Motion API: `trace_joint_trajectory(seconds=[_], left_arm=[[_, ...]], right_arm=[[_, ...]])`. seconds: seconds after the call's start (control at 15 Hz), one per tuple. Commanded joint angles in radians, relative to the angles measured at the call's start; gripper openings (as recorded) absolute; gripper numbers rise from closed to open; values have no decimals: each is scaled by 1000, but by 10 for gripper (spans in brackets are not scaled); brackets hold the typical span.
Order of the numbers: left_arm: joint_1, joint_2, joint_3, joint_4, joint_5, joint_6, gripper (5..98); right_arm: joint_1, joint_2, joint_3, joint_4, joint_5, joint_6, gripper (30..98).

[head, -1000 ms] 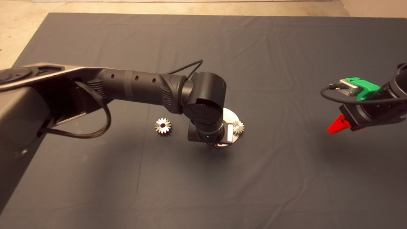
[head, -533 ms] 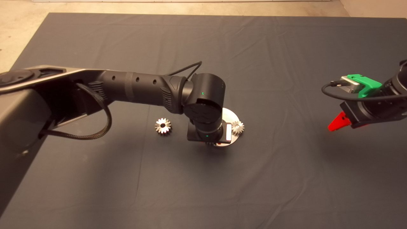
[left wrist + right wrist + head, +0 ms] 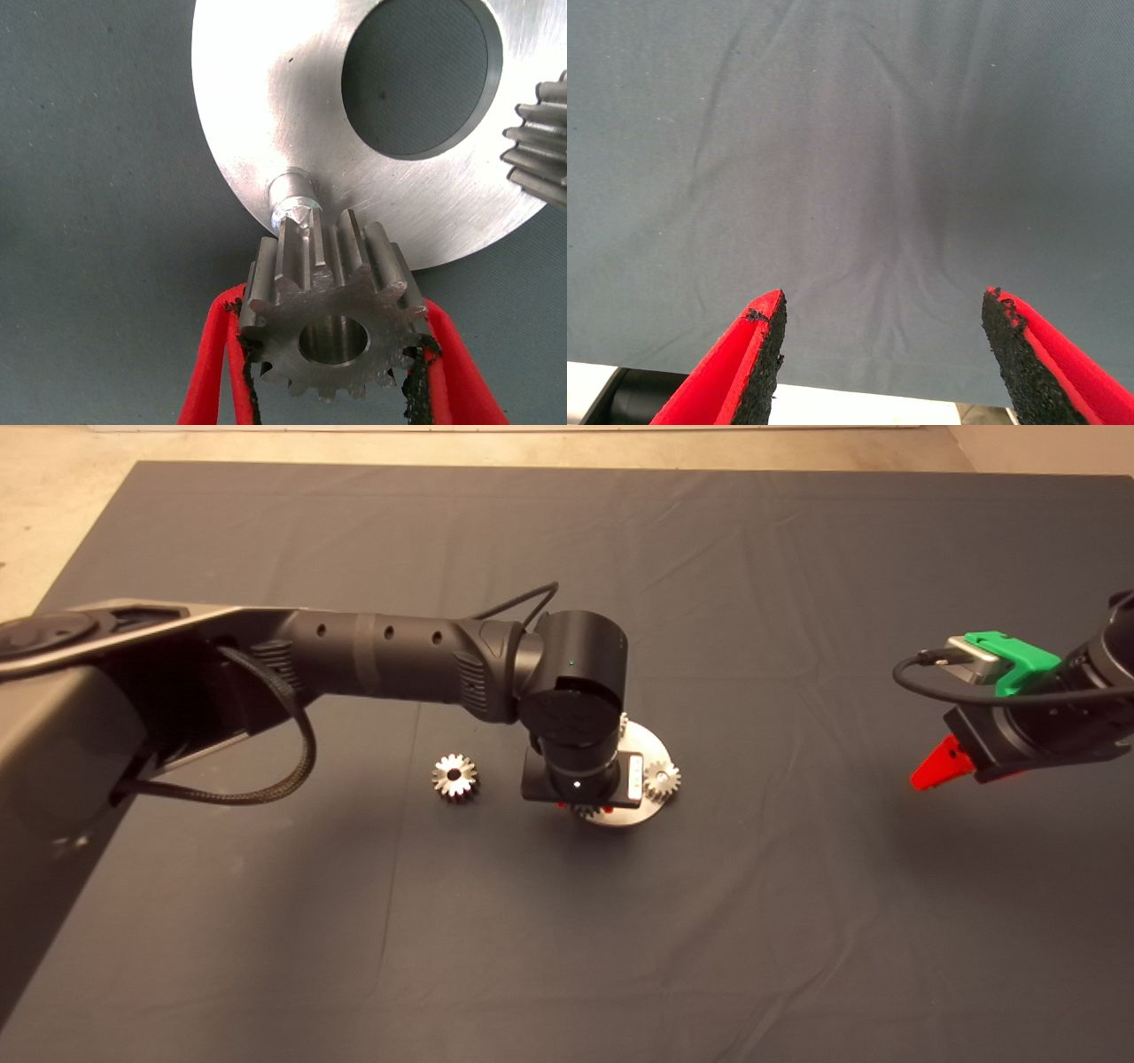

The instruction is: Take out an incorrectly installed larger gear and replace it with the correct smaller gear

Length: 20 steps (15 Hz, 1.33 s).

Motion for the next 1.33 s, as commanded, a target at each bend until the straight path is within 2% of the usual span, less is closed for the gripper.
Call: trace_joint_trajectory(seconds=[0.0,0.33,0.47,0.53,0.67,0.8,0.87,0.93,1.13,1.27], left_arm=[[-19,7,-15,40,120,19,247],[-17,2,-8,38,123,21,243],[-17,16,82,14,121,6,243],[-20,27,94,9,121,-12,243],[-32,26,95,2,120,-13,242],[-71,24,149,-57,114,-27,242],[-77,17,172,-61,114,-57,242],[-77,2,173,-61,115,-60,242],[-77,-62,178,-62,114,-48,242],[-83,-79,171,-64,114,-25,242]], right_arm=[[11,10,-11,5,0,6,591],[9,19,-34,3,-2,4,591],[9,21,-34,3,-2,4,591],[6,21,-34,3,-2,4,591],[3,19,-34,3,-2,4,591],[0,22,-49,-2,-2,4,591],[0,26,-52,-2,-2,4,591],[-1,32,-52,-2,-2,4,591],[-4,59,-73,-2,-2,4,591],[-7,69,-75,-2,-2,6,591]])
